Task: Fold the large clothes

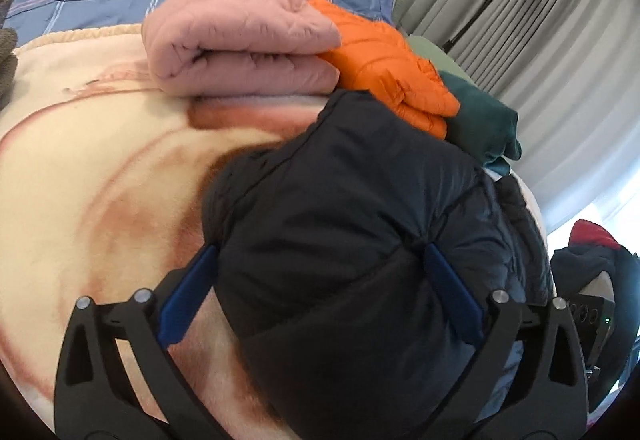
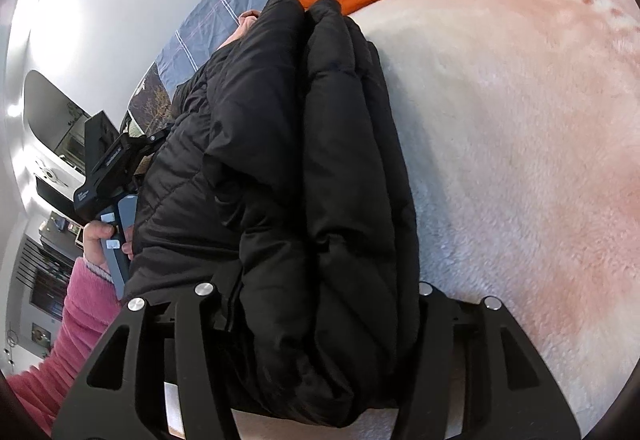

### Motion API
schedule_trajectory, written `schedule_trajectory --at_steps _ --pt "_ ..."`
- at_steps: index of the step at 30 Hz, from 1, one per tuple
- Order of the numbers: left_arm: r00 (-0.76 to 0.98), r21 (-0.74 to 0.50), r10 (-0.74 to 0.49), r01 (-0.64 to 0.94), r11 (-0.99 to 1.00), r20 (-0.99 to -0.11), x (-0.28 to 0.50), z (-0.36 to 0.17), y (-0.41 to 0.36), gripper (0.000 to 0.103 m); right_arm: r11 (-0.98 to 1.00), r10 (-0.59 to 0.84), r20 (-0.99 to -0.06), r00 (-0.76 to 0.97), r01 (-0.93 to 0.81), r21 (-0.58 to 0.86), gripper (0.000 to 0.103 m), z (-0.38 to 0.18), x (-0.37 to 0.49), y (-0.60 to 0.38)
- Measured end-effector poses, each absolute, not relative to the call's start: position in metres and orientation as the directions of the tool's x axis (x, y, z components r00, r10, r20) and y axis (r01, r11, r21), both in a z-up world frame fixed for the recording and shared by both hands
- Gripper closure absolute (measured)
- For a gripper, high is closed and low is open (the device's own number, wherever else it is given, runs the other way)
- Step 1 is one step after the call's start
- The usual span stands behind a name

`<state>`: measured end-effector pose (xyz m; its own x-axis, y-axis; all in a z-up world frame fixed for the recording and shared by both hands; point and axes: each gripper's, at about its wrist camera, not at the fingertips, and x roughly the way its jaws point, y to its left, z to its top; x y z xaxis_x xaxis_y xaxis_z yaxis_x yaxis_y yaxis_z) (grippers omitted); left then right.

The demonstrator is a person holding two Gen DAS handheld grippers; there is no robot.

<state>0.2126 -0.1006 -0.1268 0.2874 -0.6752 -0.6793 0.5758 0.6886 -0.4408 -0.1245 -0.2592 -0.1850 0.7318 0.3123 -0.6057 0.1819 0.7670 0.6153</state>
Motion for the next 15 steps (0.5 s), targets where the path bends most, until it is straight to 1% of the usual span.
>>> schedule_trajectory --at_steps 7,15 --pt "0.229 -0.5 -0.71 0.569 0.653 -0.666 0.227 -0.139 -0.099 0.002 0.782 0.304 -0.609 0.732 0.174 0.599 0.049 -0.182 -0.121 -0.248" --pt "0.208 -0.548 -0.737 0.546 0.633 -0.644 0.23 -0.152 -0.094 0.002 0.781 0.311 -0.605 0.733 0.166 0.603 0.047 -0.18 -0.126 -0.249"
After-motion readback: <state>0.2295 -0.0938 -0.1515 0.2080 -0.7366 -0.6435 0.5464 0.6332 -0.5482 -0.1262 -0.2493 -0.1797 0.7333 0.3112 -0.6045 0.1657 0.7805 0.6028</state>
